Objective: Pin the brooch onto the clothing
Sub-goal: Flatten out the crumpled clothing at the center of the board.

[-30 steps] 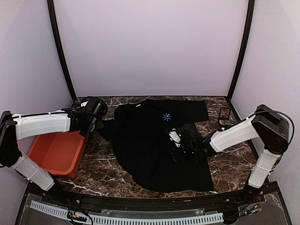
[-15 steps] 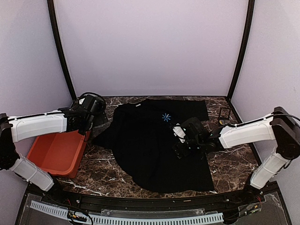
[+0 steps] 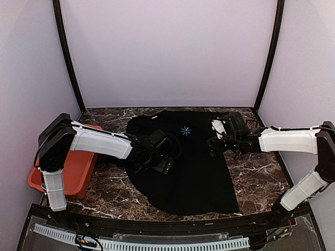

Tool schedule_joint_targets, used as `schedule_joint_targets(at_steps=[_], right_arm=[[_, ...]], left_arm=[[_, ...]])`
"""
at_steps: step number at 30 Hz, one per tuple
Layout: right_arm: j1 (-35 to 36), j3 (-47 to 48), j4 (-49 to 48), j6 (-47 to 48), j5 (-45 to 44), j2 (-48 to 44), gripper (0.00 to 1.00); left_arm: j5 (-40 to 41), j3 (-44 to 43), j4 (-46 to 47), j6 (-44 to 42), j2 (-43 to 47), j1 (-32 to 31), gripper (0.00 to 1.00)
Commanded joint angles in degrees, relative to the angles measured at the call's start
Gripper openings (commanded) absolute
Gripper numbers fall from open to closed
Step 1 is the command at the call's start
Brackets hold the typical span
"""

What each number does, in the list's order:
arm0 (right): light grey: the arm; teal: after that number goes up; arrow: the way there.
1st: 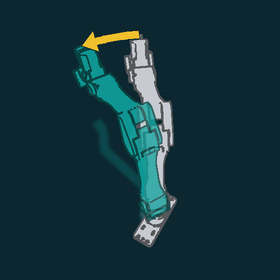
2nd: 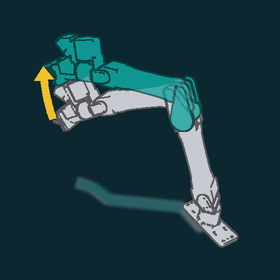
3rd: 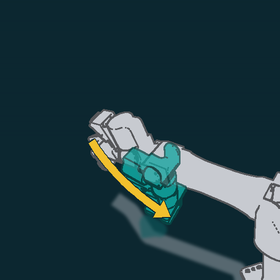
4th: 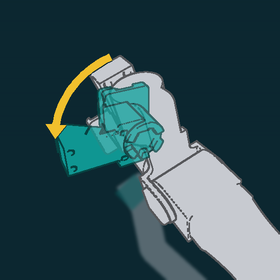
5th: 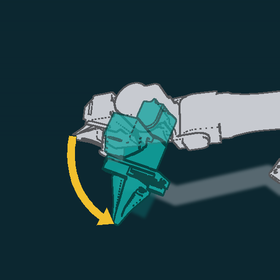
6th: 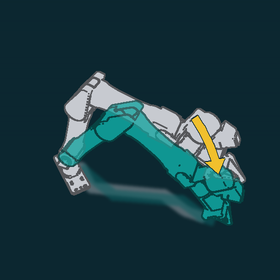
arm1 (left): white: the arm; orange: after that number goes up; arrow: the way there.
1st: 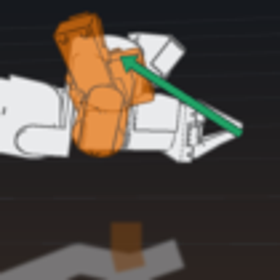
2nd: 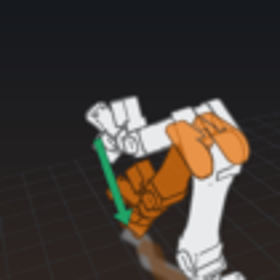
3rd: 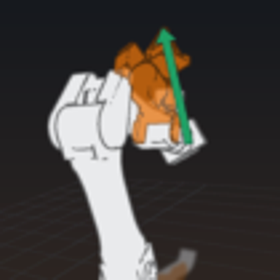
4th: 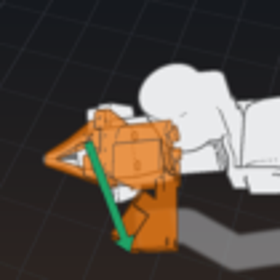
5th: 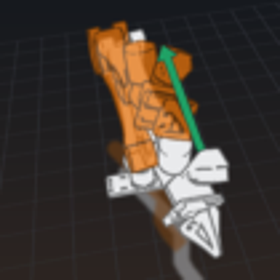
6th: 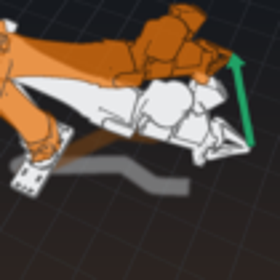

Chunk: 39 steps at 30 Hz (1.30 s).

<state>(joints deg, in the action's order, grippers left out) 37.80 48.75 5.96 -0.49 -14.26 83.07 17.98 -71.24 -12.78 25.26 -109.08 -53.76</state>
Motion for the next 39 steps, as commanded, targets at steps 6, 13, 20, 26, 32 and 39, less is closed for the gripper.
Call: schedule_joint_targets(at_steps=[6, 13, 20, 26, 32, 39], right_arm=[[-4.4, 2.9, 0.4, 0.1, 4.6, 10.0, 0.90], [-7.0, 8.2, 1.7, -2.5, 6.7, 19.9, 0.89], [-7.6, 14.1, 9.2, -9.1, -1.6, 28.0, 0.93], [-7.8, 11.2, 13.7, -18.2, -8.2, 27.8, 0.97], [-7.8, 3.9, 12.9, -25.3, -8.4, 21.8, 0.98], [-7.9, 2.4, 16.0, -27.7, -9.3, 14.1, 0.97]], left_arm=[[1.5, -3.9, -16.0, -5.9, -4.0, -1.3, 0.75], [2.8, 1.9, -20.6, -5.3, -3.8, -1.2, 0.72], [4.3, 8.9, -20.7, -2.2, 0.3, -0.1, 0.72], [4.6, 17.1, -18.4, -0.7, 7.9, 4.8, 0.76], [4.6, 19.6, -16.4, -2.3, 13.4, 8.5, 0.80], [-3.8, 20.3, -7.9, -6.3, 20.2, 8.6, 0.98]])
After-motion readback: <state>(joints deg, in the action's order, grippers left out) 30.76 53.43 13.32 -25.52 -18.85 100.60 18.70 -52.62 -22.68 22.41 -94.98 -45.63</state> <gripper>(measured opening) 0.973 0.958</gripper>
